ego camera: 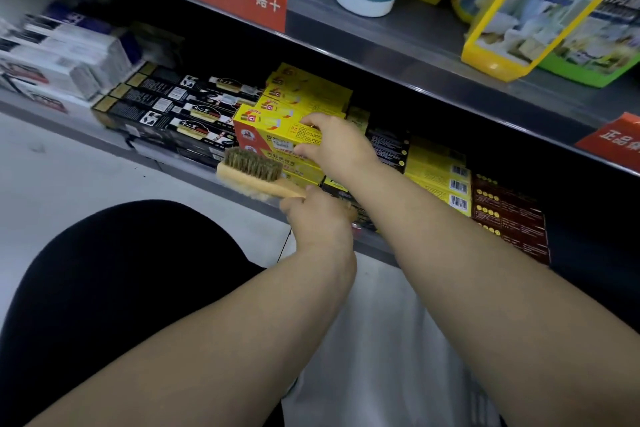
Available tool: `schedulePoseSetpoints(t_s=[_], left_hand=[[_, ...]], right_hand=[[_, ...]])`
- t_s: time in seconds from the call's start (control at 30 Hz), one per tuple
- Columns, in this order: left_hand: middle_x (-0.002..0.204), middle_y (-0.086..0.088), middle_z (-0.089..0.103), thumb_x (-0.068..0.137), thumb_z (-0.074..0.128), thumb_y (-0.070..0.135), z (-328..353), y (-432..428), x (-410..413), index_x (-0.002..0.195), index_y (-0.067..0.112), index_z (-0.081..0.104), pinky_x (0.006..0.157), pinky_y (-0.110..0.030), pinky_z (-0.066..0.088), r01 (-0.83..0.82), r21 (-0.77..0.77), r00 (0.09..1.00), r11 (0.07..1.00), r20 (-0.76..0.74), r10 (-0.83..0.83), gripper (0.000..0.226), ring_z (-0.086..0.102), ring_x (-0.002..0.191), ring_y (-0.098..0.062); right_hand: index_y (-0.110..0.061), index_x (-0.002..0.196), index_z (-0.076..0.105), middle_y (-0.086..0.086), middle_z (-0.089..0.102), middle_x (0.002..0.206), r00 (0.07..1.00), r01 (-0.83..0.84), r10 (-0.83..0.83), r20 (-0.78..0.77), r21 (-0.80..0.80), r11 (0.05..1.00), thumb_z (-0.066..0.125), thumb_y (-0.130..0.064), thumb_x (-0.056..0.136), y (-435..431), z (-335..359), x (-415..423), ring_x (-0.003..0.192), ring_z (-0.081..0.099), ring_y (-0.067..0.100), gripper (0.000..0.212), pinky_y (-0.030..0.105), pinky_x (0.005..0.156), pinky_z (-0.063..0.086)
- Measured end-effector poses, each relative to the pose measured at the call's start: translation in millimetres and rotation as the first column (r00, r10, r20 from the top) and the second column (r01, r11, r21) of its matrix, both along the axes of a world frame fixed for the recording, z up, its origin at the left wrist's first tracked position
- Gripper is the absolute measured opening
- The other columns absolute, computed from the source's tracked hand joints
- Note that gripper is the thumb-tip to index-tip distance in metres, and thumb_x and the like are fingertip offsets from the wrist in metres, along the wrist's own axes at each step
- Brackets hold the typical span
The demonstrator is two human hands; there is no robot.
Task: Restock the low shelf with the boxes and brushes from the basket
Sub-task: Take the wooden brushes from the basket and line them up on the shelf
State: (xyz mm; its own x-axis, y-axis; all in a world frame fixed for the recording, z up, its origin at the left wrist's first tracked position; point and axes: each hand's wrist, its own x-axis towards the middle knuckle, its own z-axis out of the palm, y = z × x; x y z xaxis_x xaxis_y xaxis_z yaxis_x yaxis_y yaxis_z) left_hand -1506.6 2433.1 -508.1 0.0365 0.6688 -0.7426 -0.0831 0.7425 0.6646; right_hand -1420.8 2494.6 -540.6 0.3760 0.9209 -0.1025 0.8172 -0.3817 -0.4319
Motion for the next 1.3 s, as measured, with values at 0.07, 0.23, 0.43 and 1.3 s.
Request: schedulePoseSetpoints(t_s=[0.07,0.23,0.43,1.3], left_hand=[[0.072,0.0,0.037,0.1,0.035,0.016,1.3,1.7,-0.3,0.068,0.016,0.027,0.042,-0.022,0.033,0.022,-0.038,1.0,0.999,-0.01,-0.022,0.034,0.041,0.064,-0.019],[0.112,-0.007,0.046,0.101,0.034,0.02,2.1,1.9,-0.7,0.131,0.008,0.037,0.072,-0.023,0.027,-0.008,-0.068,1.0,0.998,0.026,0.01,0.032,0.04,0.093,-0.019],[0.116,-0.009,0.048,0.101,0.034,0.02,6.6,-1.9,-0.6,0.132,0.012,0.037,0.073,-0.024,0.029,0.001,-0.018,1.0,1.0,0.028,0.0,0.032,0.042,0.09,-0.021],[0.082,0.0,0.061,0.092,0.056,0.014,11.6,-180.7,70.1,0.097,0.019,0.066,0.05,-0.023,0.052,0.77,0.232,0.558,0.594,0.205,-0.804,0.012,0.058,0.072,-0.014]], right_hand=[[-0.024,0.132,0.049,0.005,0.06,0.126,1.0,0.006,-0.006,0.003,0.002,1.0,0.064,-0.036,0.086,0.8,0.6,-0.3,0.114,0.054,0.026,0.05,0.034,0.081,0.047],[-0.024,0.133,0.049,0.004,0.059,0.127,0.999,0.032,-0.032,0.018,0.002,0.999,0.065,-0.038,0.086,-2.0,1.7,-0.5,0.115,0.055,0.025,0.052,0.034,0.081,0.049],[-0.023,0.134,0.046,0.003,0.055,0.133,1.0,0.02,-0.02,-0.003,-0.02,1.0,0.064,-0.037,0.086,-2.8,3.4,1.3,0.119,0.052,0.024,0.053,0.031,0.082,0.045],[-0.021,0.111,0.06,-0.003,0.054,0.113,0.867,0.462,-0.458,0.196,0.03,0.886,0.059,-0.021,0.088,-358.5,84.8,101.5,0.108,0.046,0.016,0.024,0.026,0.091,0.036]])
